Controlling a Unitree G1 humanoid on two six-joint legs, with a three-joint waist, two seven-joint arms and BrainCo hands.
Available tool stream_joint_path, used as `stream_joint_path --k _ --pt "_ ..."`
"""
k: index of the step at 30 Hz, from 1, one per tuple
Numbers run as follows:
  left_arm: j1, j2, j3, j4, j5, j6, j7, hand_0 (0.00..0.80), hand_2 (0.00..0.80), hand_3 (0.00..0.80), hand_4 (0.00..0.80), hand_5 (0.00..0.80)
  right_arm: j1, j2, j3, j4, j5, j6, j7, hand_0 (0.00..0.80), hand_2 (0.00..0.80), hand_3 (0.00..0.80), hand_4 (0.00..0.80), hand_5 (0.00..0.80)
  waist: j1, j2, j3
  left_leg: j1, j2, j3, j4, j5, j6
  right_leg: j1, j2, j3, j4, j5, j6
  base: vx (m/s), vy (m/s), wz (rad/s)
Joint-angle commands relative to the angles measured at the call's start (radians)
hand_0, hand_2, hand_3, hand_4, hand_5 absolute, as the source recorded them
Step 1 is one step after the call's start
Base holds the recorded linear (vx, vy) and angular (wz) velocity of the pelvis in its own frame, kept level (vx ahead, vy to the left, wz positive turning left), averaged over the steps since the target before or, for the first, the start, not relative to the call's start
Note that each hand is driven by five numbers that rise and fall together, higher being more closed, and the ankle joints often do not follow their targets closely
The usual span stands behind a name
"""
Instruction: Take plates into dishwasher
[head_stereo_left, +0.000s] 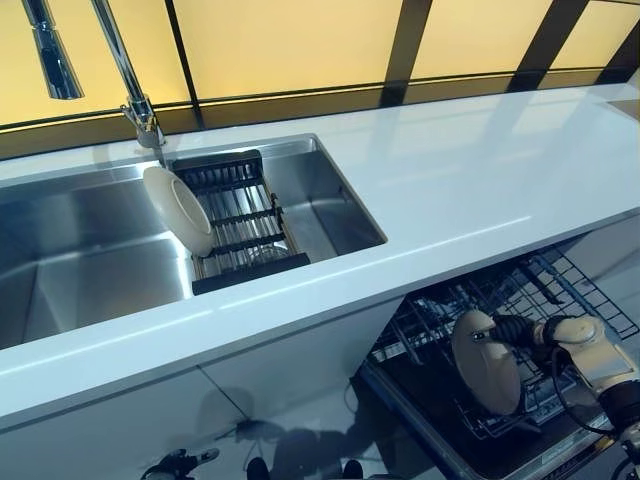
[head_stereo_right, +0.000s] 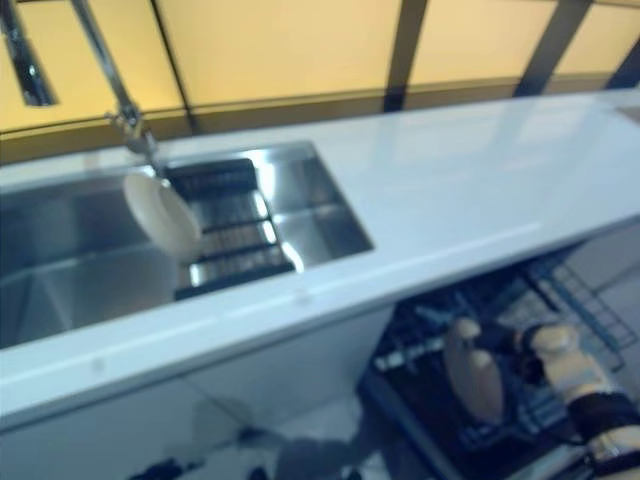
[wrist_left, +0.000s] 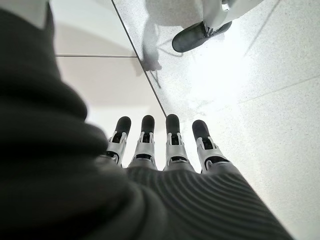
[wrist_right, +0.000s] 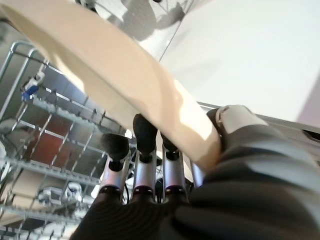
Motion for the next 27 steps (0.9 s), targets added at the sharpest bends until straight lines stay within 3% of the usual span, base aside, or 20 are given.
stream_joint_path --k 1,17,27 --pt "-0.035 0.013 0.000 0.017 0.036 -0.009 -0.006 0.000 0.000 0.000 0.000 0.000 -0.061 0.044 0.051 0.061 -0.037 -0.046 -0.023 0.800 0.800 0.800 0.800 0.800 0.028 -0.024 -0.020 0.023 -0.057 0.010 -0.002 -0.066 0.040 -0.037 -0.002 0.020 0.059 0.016 0.066 0.002 -0.013 0.11" --pt "-0.041 0.001 -0.010 0.033 0.058 -0.027 -0.016 0.000 0.000 0.000 0.000 0.000 -0.062 0.121 0.059 0.268 -0.069 -0.074 -0.057 0.800 0.800 0.800 0.800 0.800 0.053 -0.010 -0.023 0.021 -0.060 -0.011 -0.002 -0.065 0.040 -0.026 -0.002 0.005 0.054 0.007 0.059 0.004 -0.006 0.05" --pt "-0.049 -0.002 -0.014 0.036 0.063 -0.029 -0.010 0.000 0.000 0.000 0.000 0.000 -0.063 0.120 0.053 0.305 -0.098 -0.090 -0.084 0.800 0.800 0.800 0.800 0.800 0.053 -0.011 -0.019 0.021 -0.060 -0.012 -0.002 -0.065 0.042 -0.027 -0.001 0.008 0.057 0.007 0.057 0.003 -0.002 0.03"
